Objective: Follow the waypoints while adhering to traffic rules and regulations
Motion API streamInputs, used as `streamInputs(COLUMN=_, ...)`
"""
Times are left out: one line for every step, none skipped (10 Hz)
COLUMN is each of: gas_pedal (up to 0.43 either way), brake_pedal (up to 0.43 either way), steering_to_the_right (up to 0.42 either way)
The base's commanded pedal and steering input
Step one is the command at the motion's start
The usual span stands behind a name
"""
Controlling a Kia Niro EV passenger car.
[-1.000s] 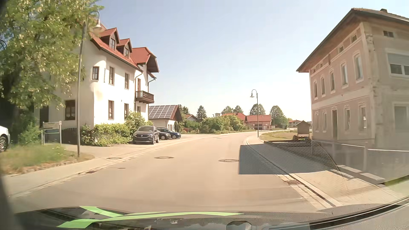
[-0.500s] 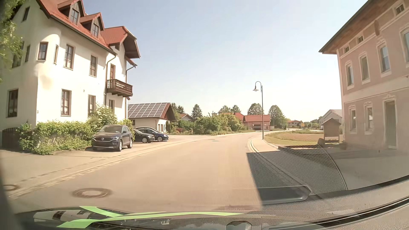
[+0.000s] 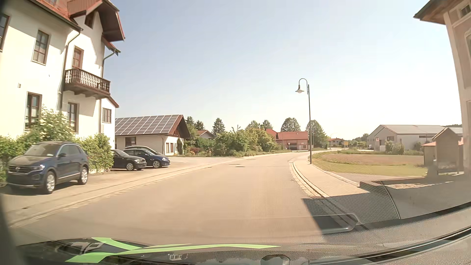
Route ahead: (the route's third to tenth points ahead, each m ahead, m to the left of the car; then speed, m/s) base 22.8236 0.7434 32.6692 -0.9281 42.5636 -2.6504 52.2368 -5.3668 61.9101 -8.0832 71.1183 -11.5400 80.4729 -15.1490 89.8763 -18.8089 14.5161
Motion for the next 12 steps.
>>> streamInputs(gas_pedal=0.157, brake_pedal=0.000, steering_to_the_right=0.013)
streamInputs(gas_pedal=0.157, brake_pedal=0.000, steering_to_the_right=0.013)
streamInputs(gas_pedal=0.157, brake_pedal=0.000, steering_to_the_right=0.014)
streamInputs(gas_pedal=0.177, brake_pedal=0.000, steering_to_the_right=0.015)
streamInputs(gas_pedal=0.177, brake_pedal=0.000, steering_to_the_right=0.015)
streamInputs(gas_pedal=0.177, brake_pedal=0.000, steering_to_the_right=0.015)
streamInputs(gas_pedal=0.189, brake_pedal=0.000, steering_to_the_right=0.015)
streamInputs(gas_pedal=0.189, brake_pedal=0.000, steering_to_the_right=0.015)
streamInputs(gas_pedal=0.169, brake_pedal=0.000, steering_to_the_right=0.015)
streamInputs(gas_pedal=0.169, brake_pedal=0.000, steering_to_the_right=0.015)
streamInputs(gas_pedal=0.157, brake_pedal=0.000, steering_to_the_right=0.016)
streamInputs(gas_pedal=0.157, brake_pedal=0.000, steering_to_the_right=0.018)
